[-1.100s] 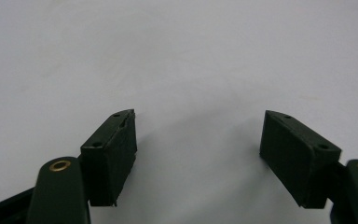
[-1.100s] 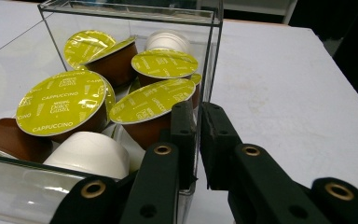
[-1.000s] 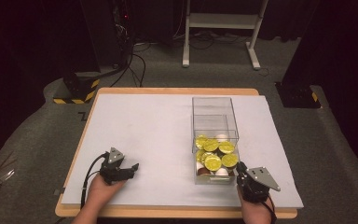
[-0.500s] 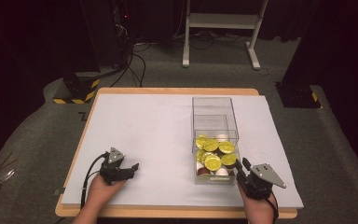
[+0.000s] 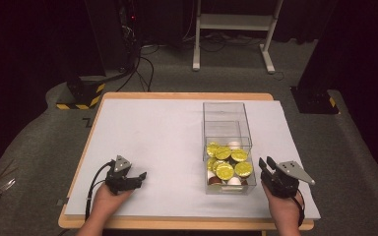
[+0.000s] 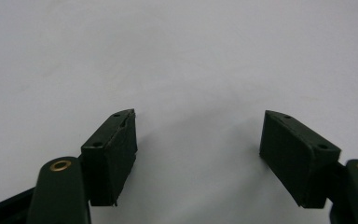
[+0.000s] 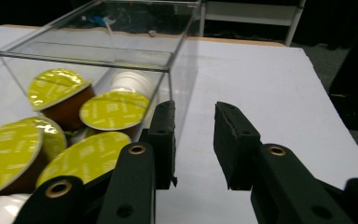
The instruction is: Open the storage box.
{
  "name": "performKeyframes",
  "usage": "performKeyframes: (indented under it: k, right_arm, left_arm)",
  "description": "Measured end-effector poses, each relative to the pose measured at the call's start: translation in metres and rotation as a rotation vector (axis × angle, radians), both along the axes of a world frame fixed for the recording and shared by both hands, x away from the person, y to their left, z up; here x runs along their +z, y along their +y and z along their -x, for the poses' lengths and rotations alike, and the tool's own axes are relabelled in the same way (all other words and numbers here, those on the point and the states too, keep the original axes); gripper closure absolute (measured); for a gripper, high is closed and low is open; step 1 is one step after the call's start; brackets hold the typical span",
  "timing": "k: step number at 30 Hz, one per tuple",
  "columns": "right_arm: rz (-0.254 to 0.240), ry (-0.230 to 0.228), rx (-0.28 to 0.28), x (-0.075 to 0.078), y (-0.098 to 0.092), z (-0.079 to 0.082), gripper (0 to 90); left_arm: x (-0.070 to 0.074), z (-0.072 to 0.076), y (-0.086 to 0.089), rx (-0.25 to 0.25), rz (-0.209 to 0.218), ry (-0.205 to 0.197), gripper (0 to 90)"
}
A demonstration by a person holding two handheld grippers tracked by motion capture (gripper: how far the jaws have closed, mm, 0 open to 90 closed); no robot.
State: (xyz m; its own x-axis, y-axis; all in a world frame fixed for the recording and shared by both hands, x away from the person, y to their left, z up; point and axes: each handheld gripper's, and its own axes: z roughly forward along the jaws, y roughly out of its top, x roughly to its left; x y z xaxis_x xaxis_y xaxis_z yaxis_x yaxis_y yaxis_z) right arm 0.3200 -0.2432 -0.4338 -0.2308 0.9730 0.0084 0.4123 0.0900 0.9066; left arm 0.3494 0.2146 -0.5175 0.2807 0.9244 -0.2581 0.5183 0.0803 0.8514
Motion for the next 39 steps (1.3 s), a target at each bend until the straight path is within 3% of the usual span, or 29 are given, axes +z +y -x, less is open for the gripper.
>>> performKeyframes:
  k: [7, 18, 23, 28, 31, 33, 39]
  right_arm:
    - [0.017, 0.031, -0.015, -0.012, -0.016, -0.013, 66.9]
    - [0.044, 0.103, 0.02, -0.039, -0.027, -0.026, 64.8]
    - [0.062, 0.105, 0.013, -0.045, -0.03, -0.028, 65.8]
    - [0.066, 0.117, 0.024, -0.05, -0.034, -0.028, 65.7]
    - [0.078, 0.106, 0.028, -0.05, -0.036, -0.027, 66.7]
    - [0.083, 0.11, 0.029, -0.052, -0.036, -0.027, 67.1]
    - [0.087, 0.125, 0.031, -0.054, -0.036, -0.028, 67.3]
  left_arm:
    - [0.0, 0.0, 0.0, 0.005, -0.001, 0.002, 28.8]
    - [0.001, 0.0, 0.0, 0.023, -0.001, -0.005, 32.1]
    - [0.001, 0.0, 0.0, 0.033, 0.008, -0.009, 34.3]
    - [0.002, 0.0, 0.003, 0.029, -0.011, 0.011, 35.4]
    - [0.006, 0.0, 0.002, 0.038, 0.034, 0.005, 35.8]
    - [0.011, 0.002, 0.002, 0.024, 0.028, -0.005, 36.2]
    - [0.028, 0.008, -0.007, 0.0, 0.069, -0.043, 36.3]
